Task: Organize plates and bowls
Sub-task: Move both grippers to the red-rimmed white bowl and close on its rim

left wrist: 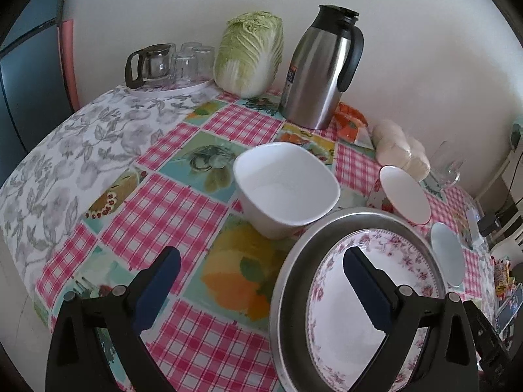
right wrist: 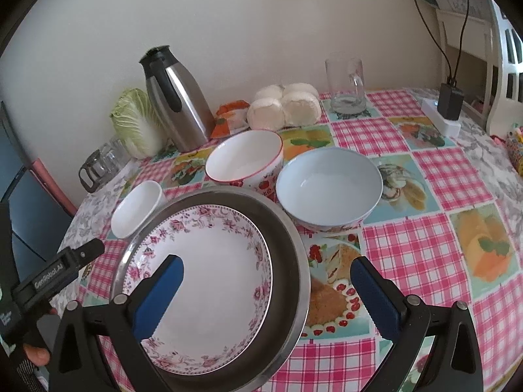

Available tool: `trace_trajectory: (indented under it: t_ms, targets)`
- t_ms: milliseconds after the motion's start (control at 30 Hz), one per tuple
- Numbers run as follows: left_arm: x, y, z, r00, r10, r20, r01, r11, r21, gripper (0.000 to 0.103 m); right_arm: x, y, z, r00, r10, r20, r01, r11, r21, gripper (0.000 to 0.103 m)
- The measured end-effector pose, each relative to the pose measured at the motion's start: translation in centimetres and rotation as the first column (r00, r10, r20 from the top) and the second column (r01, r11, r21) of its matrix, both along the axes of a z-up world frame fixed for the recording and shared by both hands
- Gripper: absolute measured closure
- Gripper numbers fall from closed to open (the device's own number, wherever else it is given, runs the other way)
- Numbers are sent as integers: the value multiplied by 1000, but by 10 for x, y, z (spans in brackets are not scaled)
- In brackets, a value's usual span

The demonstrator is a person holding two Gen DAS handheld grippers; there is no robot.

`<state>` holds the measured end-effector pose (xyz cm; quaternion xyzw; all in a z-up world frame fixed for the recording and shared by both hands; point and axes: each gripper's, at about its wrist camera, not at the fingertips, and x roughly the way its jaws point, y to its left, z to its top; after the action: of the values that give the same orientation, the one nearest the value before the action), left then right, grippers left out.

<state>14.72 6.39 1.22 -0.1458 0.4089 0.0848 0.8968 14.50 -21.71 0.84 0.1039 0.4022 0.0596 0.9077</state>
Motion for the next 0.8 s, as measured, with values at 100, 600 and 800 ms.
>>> trace_trajectory:
  t_ms: [100, 600, 800]
  targets:
    - [8, -1, 3, 1000, -14, 12, 14, 1000, -28, 3, -2, -3, 4, 1000, 18, 24, -19, 999, 35, 0]
    - [85, -9, 67, 978, -197, 72, 200, 979, -47, 3, 39, -24, 38, 997, 1, 74, -5, 998, 56, 0]
    - [121, -15, 68, 973, -229, 2, 229, 973, 39, 3, 74, -28, 54, 997, 18, 71, -19, 1000, 10, 0]
